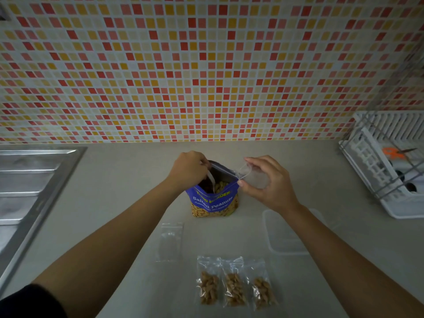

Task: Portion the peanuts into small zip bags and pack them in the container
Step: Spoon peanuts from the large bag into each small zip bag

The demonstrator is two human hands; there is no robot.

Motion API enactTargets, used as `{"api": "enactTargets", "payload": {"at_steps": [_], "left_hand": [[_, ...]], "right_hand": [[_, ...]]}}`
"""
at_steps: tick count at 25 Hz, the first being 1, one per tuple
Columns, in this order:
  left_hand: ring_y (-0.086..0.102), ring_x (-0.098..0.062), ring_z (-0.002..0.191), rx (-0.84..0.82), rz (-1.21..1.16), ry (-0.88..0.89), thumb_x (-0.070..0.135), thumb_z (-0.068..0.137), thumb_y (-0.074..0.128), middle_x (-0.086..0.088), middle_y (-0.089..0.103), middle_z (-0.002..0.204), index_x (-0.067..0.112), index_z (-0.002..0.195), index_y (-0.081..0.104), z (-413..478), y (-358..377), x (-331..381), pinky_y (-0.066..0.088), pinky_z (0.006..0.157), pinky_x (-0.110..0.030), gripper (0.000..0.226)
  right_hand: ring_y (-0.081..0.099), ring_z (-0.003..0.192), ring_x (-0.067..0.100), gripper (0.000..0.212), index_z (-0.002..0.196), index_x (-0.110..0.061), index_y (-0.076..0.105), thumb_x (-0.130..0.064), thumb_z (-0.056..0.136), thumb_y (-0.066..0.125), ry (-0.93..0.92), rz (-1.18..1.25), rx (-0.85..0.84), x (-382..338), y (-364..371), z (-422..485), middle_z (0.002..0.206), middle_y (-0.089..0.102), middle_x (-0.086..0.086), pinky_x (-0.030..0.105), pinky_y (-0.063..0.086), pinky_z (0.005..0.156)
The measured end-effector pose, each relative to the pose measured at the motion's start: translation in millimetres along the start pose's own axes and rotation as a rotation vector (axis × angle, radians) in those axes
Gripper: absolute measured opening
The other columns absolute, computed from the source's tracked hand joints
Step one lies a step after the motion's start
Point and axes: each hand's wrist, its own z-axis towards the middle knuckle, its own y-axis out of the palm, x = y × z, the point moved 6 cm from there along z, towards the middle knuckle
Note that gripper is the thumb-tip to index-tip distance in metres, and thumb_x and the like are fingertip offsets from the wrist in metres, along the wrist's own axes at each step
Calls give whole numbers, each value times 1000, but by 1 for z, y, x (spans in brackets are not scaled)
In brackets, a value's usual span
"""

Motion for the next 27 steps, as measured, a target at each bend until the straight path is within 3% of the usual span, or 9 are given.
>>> {"api": "enactTargets", "payload": {"at_steps": [6,8,11,16,23,27], "left_hand": [[66,-17,86,-56,-392,-85,11,91,56,-8,68,92,14,88,62,-9,-9,-10,56,80,-26,8],[65,-13,75,-50,-548,-137,13,92,56,-11,68,87,12,88,63,-12,-12,-15,57,68,-17,9],[57,-9,59,10,-598,-161,12,94,51,-7,63,70,5,93,65,-16,-20,-25,48,51,-9,15],[50,-13,64,45,-771,-257,10,96,47,-9,57,71,-1,100,61,-19,-22,-43,45,68,-23,19],[50,-12,66,118,-980,-375,9,96,46,-8,57,75,-1,103,58,-30,-27,-74,47,65,-20,17],[51,-14,68,174,-1004,-372,9,96,46,-9,56,76,-2,106,58,-35,-37,-85,46,66,-20,19]], "right_hand": [[59,88,8,47,114,-8,62,-33,75,71,44,55,12,-4,3,-1,96,59,-2,30,53,79],[58,88,8,48,114,-8,62,-33,74,71,47,53,22,-6,1,-2,96,59,-3,29,52,78],[58,88,8,48,115,-7,61,-34,75,71,33,32,8,-8,2,-4,97,59,-3,29,53,77],[58,89,7,49,114,-7,61,-36,75,71,29,19,-5,-15,7,-6,98,59,-3,29,53,77],[59,88,7,49,112,-8,62,-40,75,69,47,12,-8,-22,15,-8,98,60,-3,27,53,77],[59,87,7,47,111,-12,63,-40,74,68,58,-39,-37,-25,25,-9,97,61,-3,16,49,76]]}}
